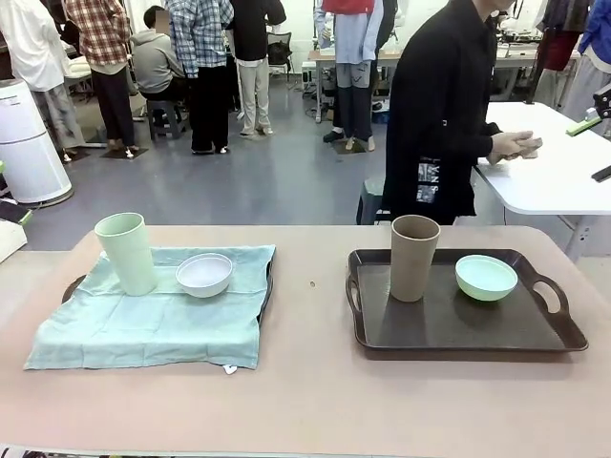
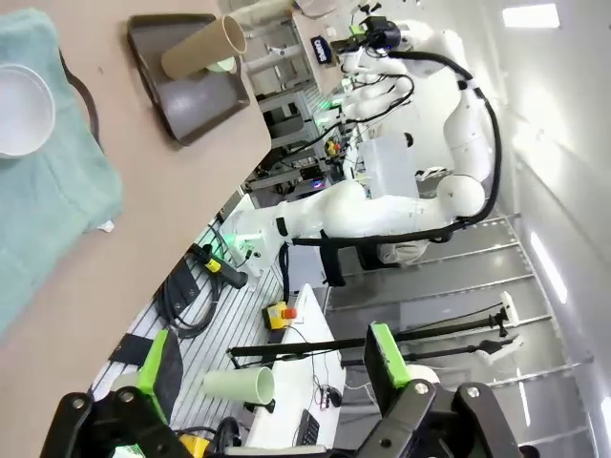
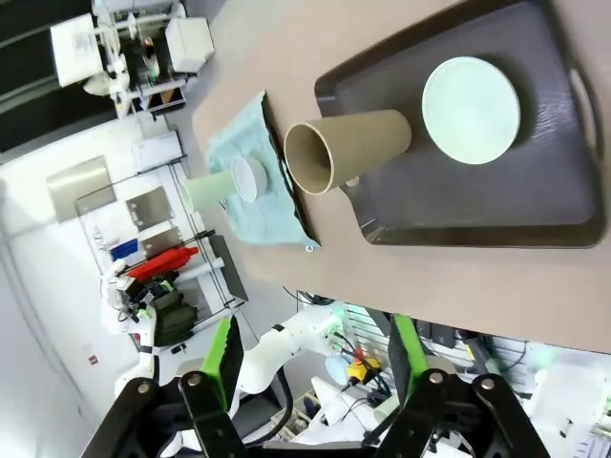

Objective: Set up a tray with a mat and arrange the tableware.
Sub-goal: Pick up the Picnic Bowl and Reusable plastic cup from the Handle tray in front of the human's position and hold them in the air.

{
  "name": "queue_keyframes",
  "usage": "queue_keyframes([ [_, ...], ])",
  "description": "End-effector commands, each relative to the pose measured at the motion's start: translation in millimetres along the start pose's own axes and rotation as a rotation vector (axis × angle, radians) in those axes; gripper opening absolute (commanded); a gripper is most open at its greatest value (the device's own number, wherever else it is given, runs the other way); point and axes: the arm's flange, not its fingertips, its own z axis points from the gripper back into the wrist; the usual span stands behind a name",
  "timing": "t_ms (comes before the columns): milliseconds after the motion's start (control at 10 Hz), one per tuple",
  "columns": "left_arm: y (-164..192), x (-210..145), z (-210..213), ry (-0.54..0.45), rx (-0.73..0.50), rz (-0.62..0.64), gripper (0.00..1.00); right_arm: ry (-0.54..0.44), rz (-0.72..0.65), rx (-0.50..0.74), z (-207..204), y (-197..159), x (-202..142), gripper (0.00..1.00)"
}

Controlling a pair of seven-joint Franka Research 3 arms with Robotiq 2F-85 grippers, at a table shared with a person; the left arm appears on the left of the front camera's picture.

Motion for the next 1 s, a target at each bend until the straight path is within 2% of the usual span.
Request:
queue_keyframes([
  [0, -5, 6, -6, 0.001, 0.052, -0.031, 1.00, 0.007, 0.063, 0.020, -18, 14, -21, 0.81],
  [100, -5, 6, -6, 0.001, 0.052, -0.031, 1.00, 0.007, 0.063, 0.020, -18, 14, -21, 0.81],
  [200, -2, 2, -3, 0.005, 0.016, -0.003, 1.00, 0.005, 0.014, -0.003, -5, 7, -5, 0.81],
  [300, 2, 15, 5, -0.217, 0.119, 0.064, 1.00, 0.072, -0.037, 0.122, -13, -30, 13, 0.81],
  [400, 21, 34, 18, -0.346, 0.122, 0.180, 1.00, 0.055, -0.082, 0.167, -10, -75, 19, 0.81],
  [500, 41, 48, 26, -0.414, 0.136, 0.246, 1.00, 0.045, -0.091, 0.200, -8, -105, 10, 0.81],
  [700, 70, 59, 31, -0.405, 0.140, 0.352, 1.00, 0.040, -0.008, 0.244, 0, -158, -8, 0.81],
  [800, 79, 56, 30, -0.323, 0.143, 0.398, 1.00, 0.042, 0.031, 0.301, 7, -173, -14, 0.81],
  [900, 70, 46, 39, -0.415, 0.166, 0.304, 1.00, -0.039, 0.038, 0.360, 16, -164, -17, 0.81],
])
